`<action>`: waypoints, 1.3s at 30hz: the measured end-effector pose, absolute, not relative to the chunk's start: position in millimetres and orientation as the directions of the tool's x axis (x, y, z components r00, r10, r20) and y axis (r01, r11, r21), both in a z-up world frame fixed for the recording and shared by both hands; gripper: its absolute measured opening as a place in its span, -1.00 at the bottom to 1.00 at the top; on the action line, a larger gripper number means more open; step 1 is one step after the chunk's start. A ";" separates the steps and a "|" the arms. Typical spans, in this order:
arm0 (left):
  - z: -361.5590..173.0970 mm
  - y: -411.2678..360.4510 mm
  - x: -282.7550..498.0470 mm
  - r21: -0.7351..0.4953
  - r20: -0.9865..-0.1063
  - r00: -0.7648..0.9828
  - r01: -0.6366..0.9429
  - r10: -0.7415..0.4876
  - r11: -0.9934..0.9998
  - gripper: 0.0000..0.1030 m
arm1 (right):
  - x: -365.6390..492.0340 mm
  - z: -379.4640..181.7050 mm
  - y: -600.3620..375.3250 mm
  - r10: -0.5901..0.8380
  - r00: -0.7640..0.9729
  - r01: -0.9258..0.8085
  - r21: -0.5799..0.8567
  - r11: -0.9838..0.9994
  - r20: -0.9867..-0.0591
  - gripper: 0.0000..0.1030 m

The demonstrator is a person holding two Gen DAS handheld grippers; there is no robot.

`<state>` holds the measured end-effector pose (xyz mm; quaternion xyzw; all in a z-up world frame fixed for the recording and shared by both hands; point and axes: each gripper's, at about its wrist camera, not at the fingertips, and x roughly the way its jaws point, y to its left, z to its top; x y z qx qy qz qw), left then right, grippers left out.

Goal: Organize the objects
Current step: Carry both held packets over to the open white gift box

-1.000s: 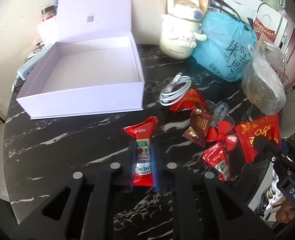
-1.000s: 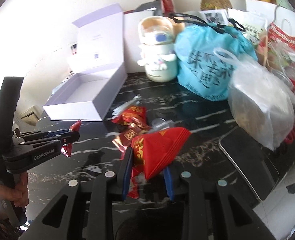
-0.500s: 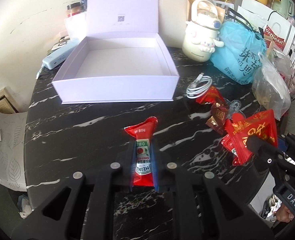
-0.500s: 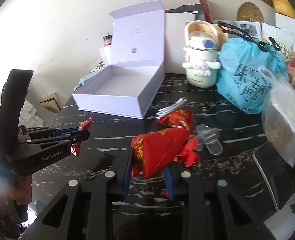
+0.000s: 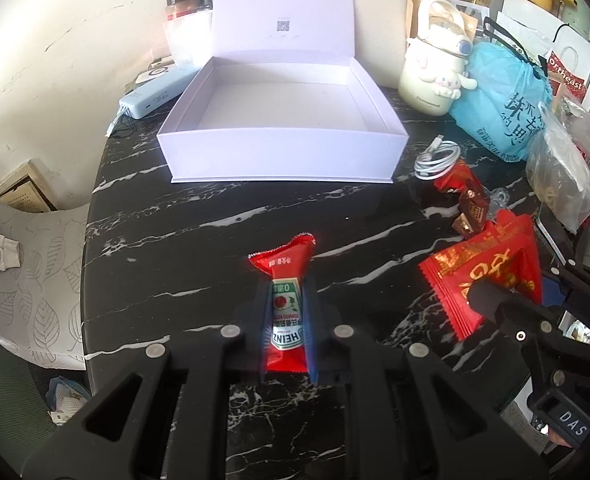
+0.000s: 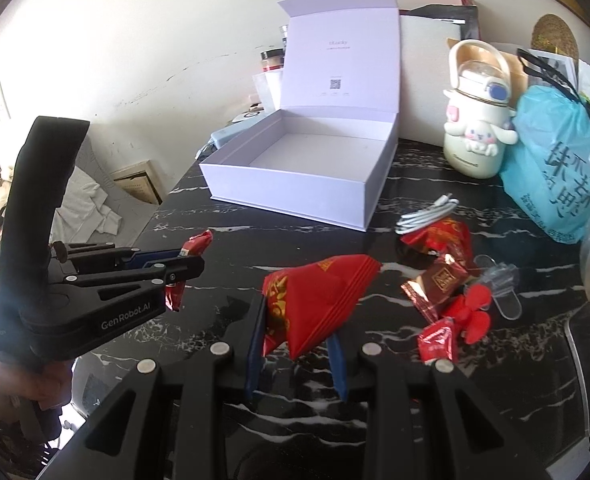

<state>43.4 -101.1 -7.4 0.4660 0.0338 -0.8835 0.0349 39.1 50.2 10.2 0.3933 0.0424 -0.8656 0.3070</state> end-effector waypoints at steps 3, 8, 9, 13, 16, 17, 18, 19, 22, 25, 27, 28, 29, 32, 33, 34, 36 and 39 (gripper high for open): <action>-10.6 -107.3 39.1 -0.025 -0.833 -0.553 0.101 -0.035 -0.995 -0.74 | 34.9 9.2 42.5 -0.504 -0.492 0.577 0.168 -0.799 -0.710 -0.46; -12.0 -118.4 27.1 -0.027 -0.838 -0.545 0.110 -0.037 -0.994 -0.74 | 22.7 10.2 33.4 -0.509 -0.486 0.591 0.162 -0.791 -0.710 -0.46; -11.6 -120.2 24.0 -0.027 -0.838 -0.544 0.112 -0.038 -0.993 -0.74 | 20.0 10.8 31.8 -0.510 -0.486 0.593 0.161 -0.789 -0.710 -0.46; -10.0 -127.4 8.9 -0.026 -0.839 -0.542 0.112 -0.039 -0.993 -0.74 | 6.0 14.0 25.2 -0.513 -0.488 0.601 0.155 -0.784 -0.706 -0.46; -8.1 -130.2 -3.5 -0.029 -0.839 -0.543 0.109 -0.035 -0.994 -0.74 | -3.8 16.2 21.9 -0.519 -0.489 0.603 0.158 -0.782 -0.701 -0.46; -7.5 -130.8 -7.2 -0.029 -0.839 -0.543 0.108 -0.035 -0.994 -0.74 | -8.1 17.4 20.7 -0.521 -0.490 0.605 0.157 -0.781 -0.699 -0.46; -6.8 -131.1 -11.0 -0.029 -0.838 -0.544 0.106 -0.033 -0.994 -0.74 | -10.7 18.2 20.2 -0.521 -0.492 0.607 0.155 -0.780 -0.697 -0.46; -5.9 -131.5 -15.8 -0.029 -0.838 -0.544 0.103 -0.032 -0.994 -0.74 | -13.9 19.3 18.9 -0.522 -0.493 0.608 0.153 -0.779 -0.696 -0.46; -3.1 -132.0 -27.9 -0.024 -0.838 -0.546 0.094 -0.031 -0.995 -0.74 | -24.3 22.1 15.7 -0.522 -0.497 0.610 0.149 -0.778 -0.693 -0.46; -0.1 -132.1 -40.8 -0.018 -0.838 -0.545 0.089 -0.033 -0.996 -0.74 | -34.2 24.3 12.7 -0.522 -0.503 0.614 0.141 -0.777 -0.689 -0.46; 2.1 -131.5 -49.6 -0.016 -0.837 -0.546 0.083 -0.032 -0.996 -0.74 | -41.2 26.3 10.7 -0.524 -0.505 0.619 0.134 -0.774 -0.686 -0.46; 3.2 -131.2 -53.2 -0.012 -0.836 -0.547 0.079 -0.033 -0.997 -0.74 | -45.0 27.5 9.8 -0.522 -0.509 0.620 0.129 -0.774 -0.684 -0.46; 4.6 -131.4 -57.1 -0.010 -0.835 -0.548 0.077 -0.034 -0.997 -0.74 | -49.3 28.7 8.8 -0.520 -0.513 0.620 0.124 -0.774 -0.683 -0.46; 9.8 -133.3 -69.2 -0.007 -0.833 -0.553 0.070 -0.032 -0.998 -0.74 | -61.8 32.3 6.2 -0.517 -0.518 0.622 0.115 -0.774 -0.681 -0.46; 11.5 -133.7 -72.6 -0.004 -0.832 -0.554 0.066 -0.034 -0.998 -0.74 | -65.2 33.6 4.9 -0.516 -0.520 0.623 0.111 -0.774 -0.680 -0.46; 13.8 -134.2 -76.1 0.004 -0.829 -0.558 0.064 -0.039 -0.998 -0.74 | -68.9 34.7 3.5 -0.514 -0.522 0.624 0.105 -0.774 -0.681 -0.46; 17.4 -136.0 -83.6 0.011 -0.829 -0.558 0.062 -0.044 -0.998 -0.74 | -74.0 37.7 0.6 -0.516 -0.522 0.633 0.097 -0.768 -0.679 -0.46; 22.5 -138.7 -94.0 0.020 -0.826 -0.562 0.058 -0.049 -0.998 -0.74 | -80.7 42.1 -2.4 -0.527 -0.519 0.645 0.096 -0.758 -0.673 -0.46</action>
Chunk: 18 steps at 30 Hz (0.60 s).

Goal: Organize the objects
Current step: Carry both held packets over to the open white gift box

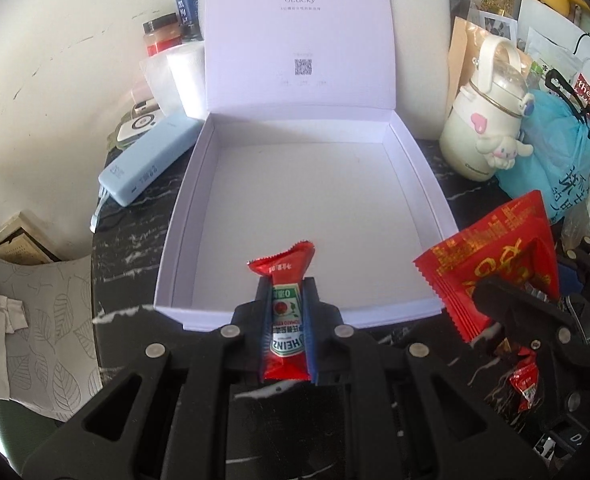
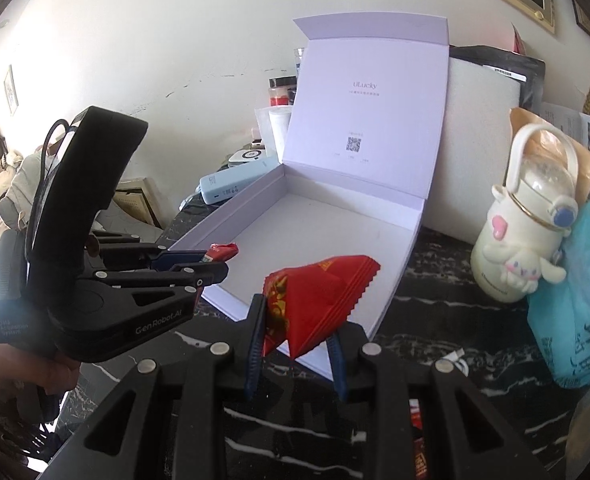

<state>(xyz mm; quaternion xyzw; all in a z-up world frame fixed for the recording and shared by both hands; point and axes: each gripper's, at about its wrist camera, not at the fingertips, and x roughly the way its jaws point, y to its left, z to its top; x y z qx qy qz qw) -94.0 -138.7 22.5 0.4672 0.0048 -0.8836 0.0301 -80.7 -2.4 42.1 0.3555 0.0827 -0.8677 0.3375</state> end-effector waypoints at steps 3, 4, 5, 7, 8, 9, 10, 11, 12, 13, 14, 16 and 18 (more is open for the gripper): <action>26.6 -140.2 -104.5 0.029 -0.822 -0.568 0.048 -0.051 -0.998 -0.74 | -88.5 45.2 -5.5 -0.526 -0.522 0.647 0.090 -0.757 -0.671 -0.46; 27.2 -140.6 -107.5 0.031 -0.821 -0.569 0.044 -0.050 -0.999 -0.74 | -92.1 46.1 -6.8 -0.526 -0.522 0.649 0.087 -0.755 -0.671 -0.46; 27.7 -140.6 -110.6 0.033 -0.821 -0.569 0.040 -0.050 -0.999 -0.74 | -94.3 47.0 -8.0 -0.527 -0.522 0.652 0.084 -0.754 -0.671 -0.46; 27.5 -140.8 -117.8 0.037 -0.821 -0.569 0.031 -0.048 -0.999 -0.74 | -99.8 48.7 -10.8 -0.526 -0.523 0.656 0.078 -0.751 -0.671 -0.46; 27.3 -140.9 -120.5 0.034 -0.821 -0.569 0.026 -0.043 -0.999 -0.74 | -102.7 49.3 -12.1 -0.526 -0.524 0.657 0.075 -0.750 -0.670 -0.46; 27.2 -141.1 -123.5 0.031 -0.822 -0.568 0.021 -0.037 -0.999 -0.74 | -105.1 49.8 -13.1 -0.527 -0.524 0.659 0.073 -0.748 -0.669 -0.46; 27.2 -141.2 -126.9 0.031 -0.822 -0.568 0.017 -0.035 -0.999 -0.74 | -107.8 50.3 -13.7 -0.528 -0.524 0.661 0.073 -0.747 -0.668 -0.46; 27.0 -141.1 -129.6 0.033 -0.821 -0.569 0.014 -0.036 -0.999 -0.74 | -111.3 50.8 -14.5 -0.528 -0.525 0.660 0.072 -0.747 -0.668 -0.46; 26.9 -141.2 -132.5 0.036 -0.821 -0.570 0.012 -0.036 -0.999 -0.74 | -114.0 51.1 -15.2 -0.527 -0.526 0.660 0.070 -0.748 -0.668 -0.46; 26.8 -141.6 -136.0 0.035 -0.821 -0.570 0.009 -0.034 -0.999 -0.74 | -117.2 51.3 -16.1 -0.525 -0.527 0.660 0.067 -0.748 -0.668 -0.46; 26.8 -141.9 -139.0 0.036 -0.821 -0.570 0.006 -0.033 -0.999 -0.74 | -120.7 51.4 -17.1 -0.523 -0.528 0.660 0.065 -0.748 -0.669 -0.46; 26.8 -142.0 -145.6 0.042 -0.820 -0.571 -0.001 -0.033 -0.999 -0.74 | -127.7 51.4 -18.7 -0.523 -0.526 0.662 0.064 -0.747 -0.671 -0.46; 26.6 -142.1 -151.4 0.046 -0.819 -0.573 -0.009 -0.033 -0.999 -0.74 | -134.5 51.2 -20.3 -0.521 -0.525 0.661 0.064 -0.748 -0.673 -0.46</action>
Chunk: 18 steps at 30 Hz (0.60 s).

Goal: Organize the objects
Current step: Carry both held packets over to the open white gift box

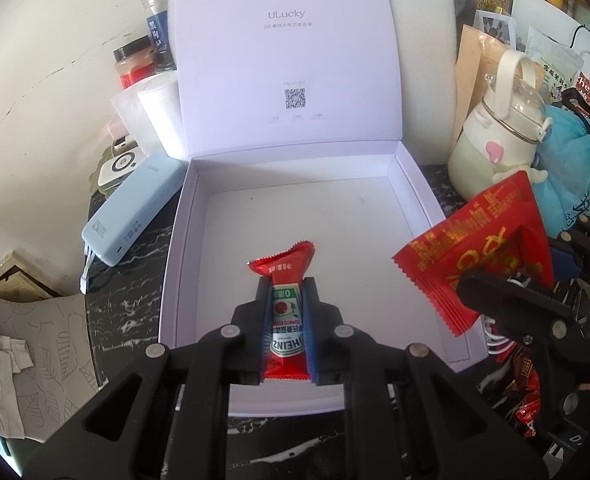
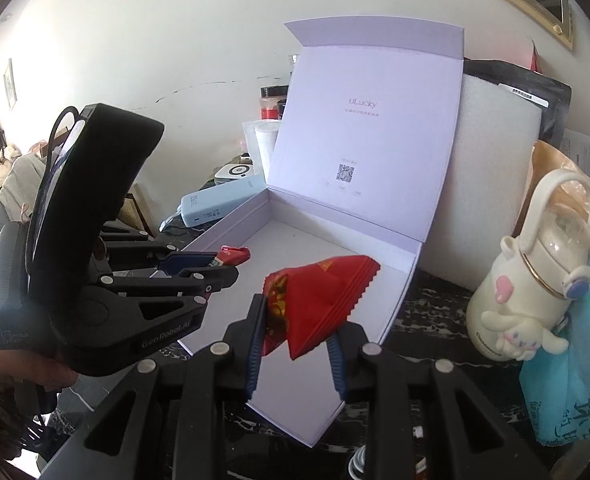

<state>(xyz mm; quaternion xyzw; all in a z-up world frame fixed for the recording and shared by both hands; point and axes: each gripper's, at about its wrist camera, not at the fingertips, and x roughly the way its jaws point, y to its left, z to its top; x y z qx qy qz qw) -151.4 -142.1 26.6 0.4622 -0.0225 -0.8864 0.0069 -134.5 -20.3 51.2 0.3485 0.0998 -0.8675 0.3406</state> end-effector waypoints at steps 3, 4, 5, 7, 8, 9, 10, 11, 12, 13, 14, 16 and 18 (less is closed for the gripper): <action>25.0 -142.9 -161.7 0.051 -0.820 -0.572 -0.018 -0.032 -0.999 -0.74 | -143.4 49.5 -22.2 -0.519 -0.525 0.659 0.065 -0.750 -0.675 -0.46; 23.9 -143.2 -165.6 0.052 -0.820 -0.571 -0.020 -0.031 -0.998 -0.74 | -147.5 48.4 -23.1 -0.517 -0.524 0.657 0.065 -0.751 -0.677 -0.46; 23.0 -143.3 -168.7 0.053 -0.821 -0.571 -0.022 -0.031 -0.998 -0.74 | -149.8 47.8 -23.3 -0.516 -0.524 0.656 0.066 -0.752 -0.678 -0.46; 19.5 -144.4 -177.3 0.049 -0.825 -0.564 -0.028 -0.025 -0.998 -0.74 | -156.9 45.7 -24.9 -0.515 -0.519 0.655 0.069 -0.753 -0.682 -0.46; 17.5 -144.9 -181.1 0.049 -0.827 -0.562 -0.029 -0.024 -0.998 -0.74 | -160.9 44.1 -25.7 -0.514 -0.518 0.654 0.071 -0.753 -0.684 -0.46; 15.5 -145.5 -185.0 0.048 -0.828 -0.560 -0.030 -0.023 -0.998 -0.74 | -164.9 42.3 -26.6 -0.510 -0.517 0.652 0.070 -0.755 -0.687 -0.46; 13.0 -146.1 -189.4 0.047 -0.829 -0.559 -0.029 -0.023 -0.998 -0.74 | -167.7 41.2 -27.1 -0.507 -0.517 0.651 0.068 -0.756 -0.690 -0.46; 11.1 -146.7 -192.8 0.050 -0.829 -0.558 -0.029 -0.025 -0.998 -0.74 | -171.8 39.3 -27.8 -0.501 -0.518 0.648 0.063 -0.759 -0.693 -0.46; 9.0 -147.2 -196.5 0.055 -0.829 -0.558 -0.028 -0.030 -0.998 -0.74 | -175.5 38.0 -28.4 -0.497 -0.519 0.647 0.060 -0.760 -0.695 -0.46; 6.2 -147.5 -201.0 0.064 -0.830 -0.556 -0.027 -0.038 -0.998 -0.74 | -180.2 35.8 -29.3 -0.492 -0.520 0.646 0.056 -0.762 -0.699 -0.46; 4.3 -147.8 -204.2 0.068 -0.831 -0.555 -0.028 -0.041 -0.997 -0.74 | -184.1 34.2 -30.1 -0.486 -0.521 0.643 0.051 -0.764 -0.702 -0.46; -1.0 -149.0 -211.9 0.071 -0.835 -0.548 -0.030 -0.043 -0.997 -0.74 | -191.4 30.4 -32.1 -0.478 -0.523 0.642 0.042 -0.765 -0.706 -0.46; -5.7 -149.8 -218.8 0.078 -0.839 -0.542 -0.031 -0.049 -0.996 -0.74 | -198.5 26.2 -34.4 -0.467 -0.523 0.640 0.033 -0.767 -0.713 -0.46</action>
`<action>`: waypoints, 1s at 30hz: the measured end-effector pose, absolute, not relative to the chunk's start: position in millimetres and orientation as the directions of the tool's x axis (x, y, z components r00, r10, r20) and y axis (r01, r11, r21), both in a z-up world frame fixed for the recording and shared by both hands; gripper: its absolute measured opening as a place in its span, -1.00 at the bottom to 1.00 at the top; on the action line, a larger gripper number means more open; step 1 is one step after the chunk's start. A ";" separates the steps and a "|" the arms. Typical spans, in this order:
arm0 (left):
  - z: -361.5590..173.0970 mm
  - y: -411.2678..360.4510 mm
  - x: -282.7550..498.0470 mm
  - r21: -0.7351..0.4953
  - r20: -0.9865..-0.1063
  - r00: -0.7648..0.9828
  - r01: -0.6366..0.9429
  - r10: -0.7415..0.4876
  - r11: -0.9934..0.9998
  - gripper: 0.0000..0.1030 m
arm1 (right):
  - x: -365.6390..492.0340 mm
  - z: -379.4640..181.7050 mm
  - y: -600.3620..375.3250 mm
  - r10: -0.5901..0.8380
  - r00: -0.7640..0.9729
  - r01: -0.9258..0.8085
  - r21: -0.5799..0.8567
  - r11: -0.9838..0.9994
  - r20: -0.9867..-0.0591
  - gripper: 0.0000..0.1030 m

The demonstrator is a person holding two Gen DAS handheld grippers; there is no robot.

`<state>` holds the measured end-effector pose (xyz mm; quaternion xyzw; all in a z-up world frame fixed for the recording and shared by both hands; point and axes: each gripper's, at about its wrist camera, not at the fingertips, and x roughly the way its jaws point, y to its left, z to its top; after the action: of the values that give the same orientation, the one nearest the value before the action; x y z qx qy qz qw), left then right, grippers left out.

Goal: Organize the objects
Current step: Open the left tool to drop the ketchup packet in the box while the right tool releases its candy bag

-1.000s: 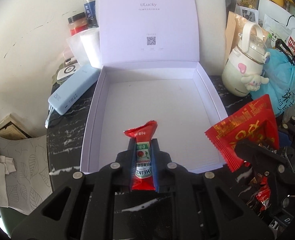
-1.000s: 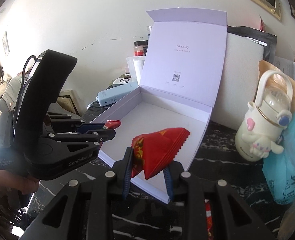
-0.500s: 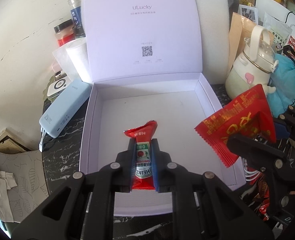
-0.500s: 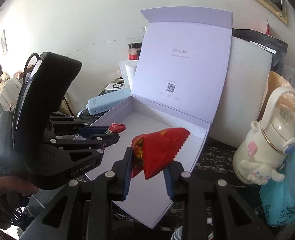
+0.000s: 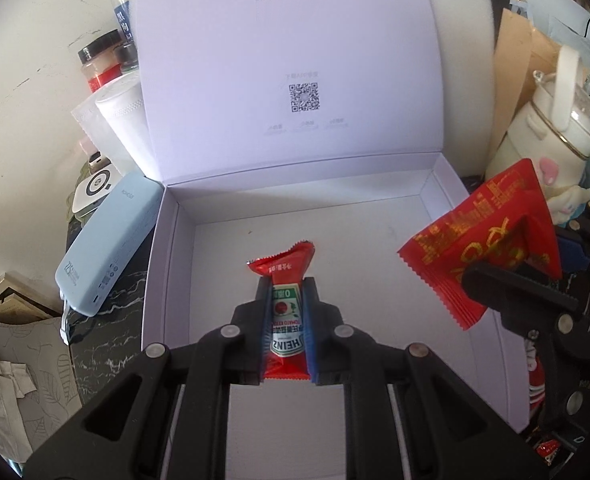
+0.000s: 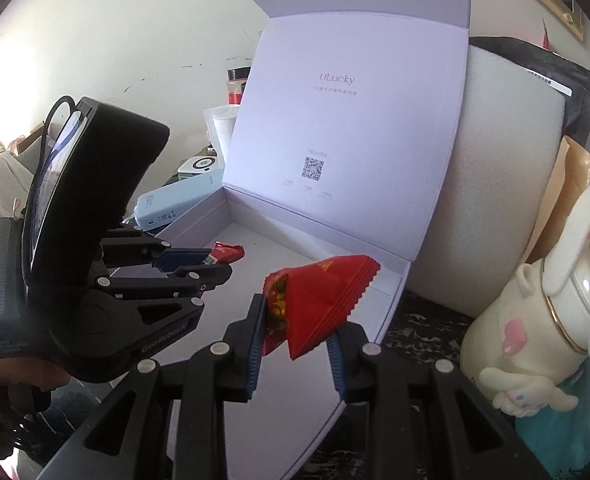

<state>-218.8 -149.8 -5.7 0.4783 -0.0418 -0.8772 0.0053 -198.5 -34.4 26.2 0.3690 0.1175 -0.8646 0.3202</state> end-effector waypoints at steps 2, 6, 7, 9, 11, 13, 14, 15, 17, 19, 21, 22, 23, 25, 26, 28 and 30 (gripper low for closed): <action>-11.0 -149.5 -225.3 0.087 -0.843 -0.536 -0.036 -0.055 -0.996 -0.74 | -204.6 21.6 -37.2 -0.457 -0.519 0.644 0.022 -0.765 -0.722 -0.46; -21.9 -149.0 -237.1 0.098 -0.852 -0.519 -0.044 -0.061 -0.994 -0.74 | -217.6 13.6 -41.8 -0.448 -0.507 0.650 0.015 -0.759 -0.737 -0.46; -24.5 -148.9 -239.9 0.100 -0.854 -0.517 -0.044 -0.063 -0.994 -0.74 | -218.5 11.3 -43.1 -0.446 -0.505 0.652 0.012 -0.758 -0.739 -0.46; -29.0 -148.6 -244.8 0.101 -0.858 -0.511 -0.046 -0.063 -0.994 -0.74 | -223.6 7.5 -44.6 -0.440 -0.503 0.650 0.009 -0.759 -0.744 -0.46; -31.5 -148.4 -249.0 0.086 -0.865 -0.500 -0.057 -0.046 -0.995 -0.74 | -228.3 3.6 -45.8 -0.433 -0.497 0.650 0.009 -0.760 -0.752 -0.46; -32.6 -146.9 -252.5 0.107 -0.864 -0.500 -0.065 -0.060 -0.992 -0.74 | -232.5 0.4 -46.8 -0.432 -0.487 0.653 0.012 -0.757 -0.759 -0.46; -34.0 -146.3 -254.8 0.121 -0.865 -0.496 -0.069 -0.071 -0.990 -0.74 | -234.5 -1.2 -47.5 -0.430 -0.484 0.655 0.010 -0.755 -0.762 -0.46; -35.6 -146.6 -257.1 0.122 -0.869 -0.489 -0.073 -0.071 -0.990 -0.74 | -236.0 -2.4 -48.3 -0.426 -0.484 0.656 0.006 -0.755 -0.764 -0.46; -40.7 -148.6 -263.0 0.111 -0.886 -0.460 -0.083 -0.061 -0.990 -0.74 | -239.4 -4.7 -49.8 -0.420 -0.480 0.658 0.001 -0.753 -0.770 -0.46; -44.9 -151.9 -268.0 0.079 -0.904 -0.426 -0.090 -0.033 -0.993 -0.74 | -242.8 -6.4 -50.8 -0.419 -0.470 0.659 0.007 -0.752 -0.777 -0.46; -45.1 -152.7 -269.9 0.084 -0.906 -0.421 -0.093 -0.037 -0.992 -0.74 | -246.3 -7.7 -52.0 -0.418 -0.459 0.660 0.013 -0.751 -0.784 -0.46; -45.6 -152.6 -270.9 0.093 -0.907 -0.418 -0.095 -0.045 -0.991 -0.73 | -247.5 -8.1 -52.9 -0.417 -0.456 0.663 0.013 -0.749 -0.786 -0.46; -45.9 -152.7 -271.7 0.093 -0.908 -0.416 -0.097 -0.045 -0.991 -0.73 | -248.6 -8.6 -54.1 -0.413 -0.454 0.664 0.009 -0.747 -0.789 -0.46; -46.1 -152.5 -273.3 0.095 -0.911 -0.409 -0.100 -0.046 -0.990 -0.73 | -250.3 -8.9 -55.6 -0.410 -0.449 0.667 0.008 -0.745 -0.794 -0.46; -46.1 -152.0 -273.8 0.097 -0.914 -0.404 -0.103 -0.048 -0.990 -0.73 | -251.4 -9.1 -56.4 -0.409 -0.443 0.668 0.010 -0.744 -0.798 -0.46; -46.3 -151.0 -273.9 0.101 -0.916 -0.398 -0.103 -0.053 -0.990 -0.73 | -252.4 -8.7 -56.8 -0.407 -0.439 0.669 0.011 -0.743 -0.801 -0.46; -46.6 -150.2 -272.8 0.106 -0.916 -0.397 -0.099 -0.058 -0.989 -0.71 | -252.4 -7.7 -56.4 -0.406 -0.441 0.669 0.008 -0.743 -0.801 -0.46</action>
<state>-272.8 -150.2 -46.6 0.5492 -0.0716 -0.8326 -0.0121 -252.4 -56.4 -7.7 0.4191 0.1573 -0.8341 0.3222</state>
